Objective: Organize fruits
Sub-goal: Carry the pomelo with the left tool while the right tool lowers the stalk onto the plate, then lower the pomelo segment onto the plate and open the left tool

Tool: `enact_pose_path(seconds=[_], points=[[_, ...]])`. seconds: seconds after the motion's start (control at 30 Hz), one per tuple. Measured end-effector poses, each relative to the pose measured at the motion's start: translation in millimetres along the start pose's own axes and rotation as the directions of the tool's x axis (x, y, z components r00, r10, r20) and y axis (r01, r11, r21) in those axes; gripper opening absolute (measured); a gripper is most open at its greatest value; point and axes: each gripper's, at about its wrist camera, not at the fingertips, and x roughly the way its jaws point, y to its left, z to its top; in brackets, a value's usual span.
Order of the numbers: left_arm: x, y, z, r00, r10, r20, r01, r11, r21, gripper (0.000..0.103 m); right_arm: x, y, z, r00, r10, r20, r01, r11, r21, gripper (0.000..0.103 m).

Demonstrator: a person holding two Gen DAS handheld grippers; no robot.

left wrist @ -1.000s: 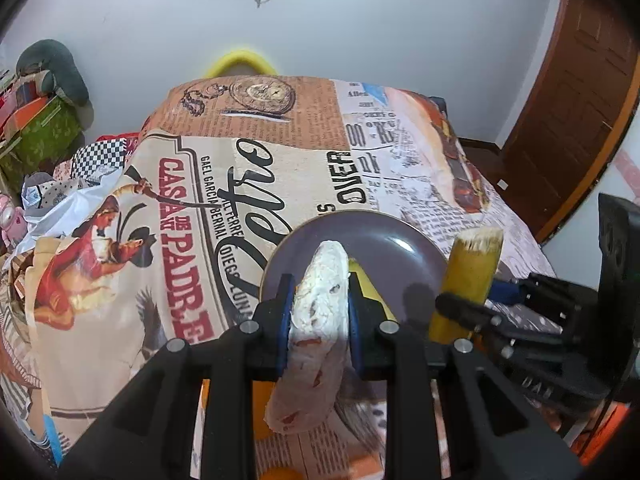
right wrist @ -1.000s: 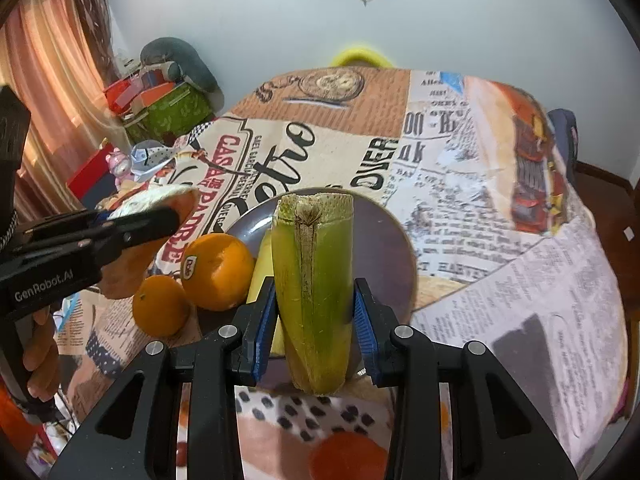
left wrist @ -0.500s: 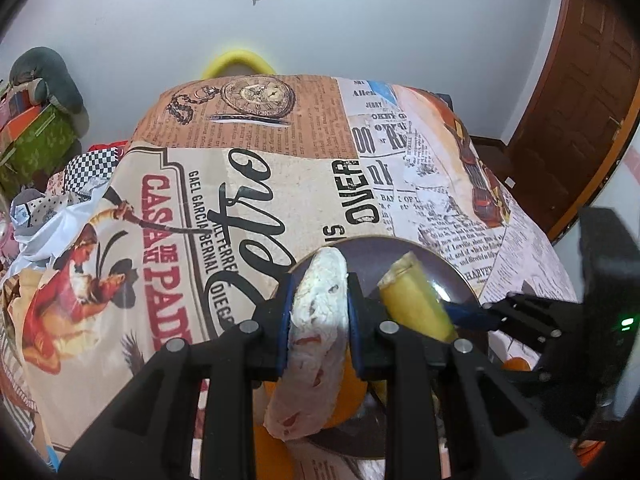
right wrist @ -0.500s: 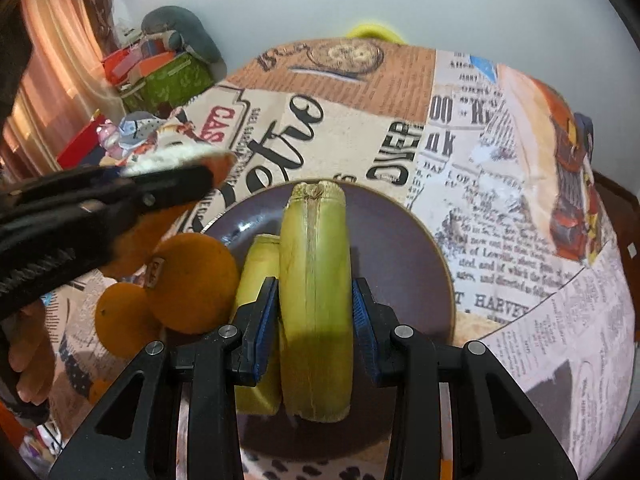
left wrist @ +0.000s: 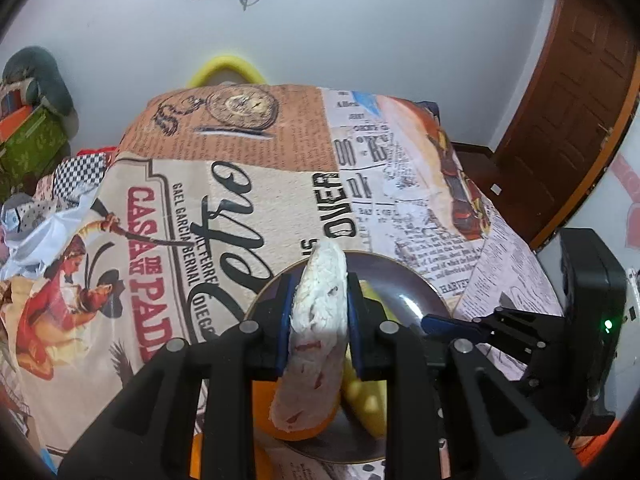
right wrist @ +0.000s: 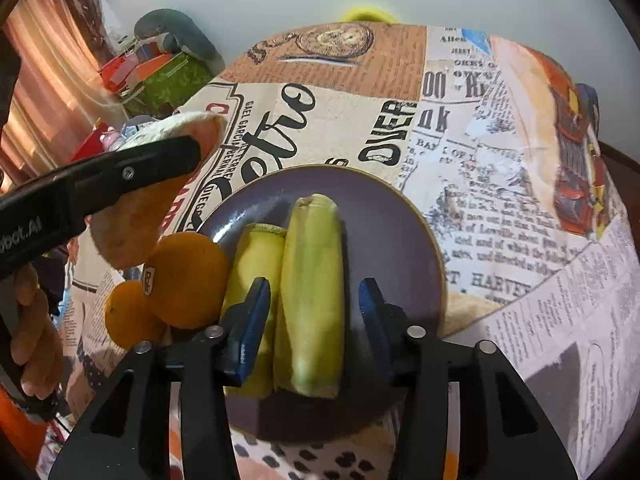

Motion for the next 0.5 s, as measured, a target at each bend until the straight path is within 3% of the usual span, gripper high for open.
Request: enact_pose_path(seconds=[0.23, 0.5], points=[[16, -31, -2, 1.0, 0.006, -0.007, -0.006, 0.997, 0.08, 0.023, -34, -5, -21, 0.995, -0.08, 0.063, 0.083, 0.996, -0.032, 0.044], [47, -45, -2, 0.997, 0.056, -0.052, -0.049, 0.991, 0.123, 0.024, -58, -18, -36, 0.99, -0.085, 0.108, 0.086, 0.996, -0.007, 0.044]])
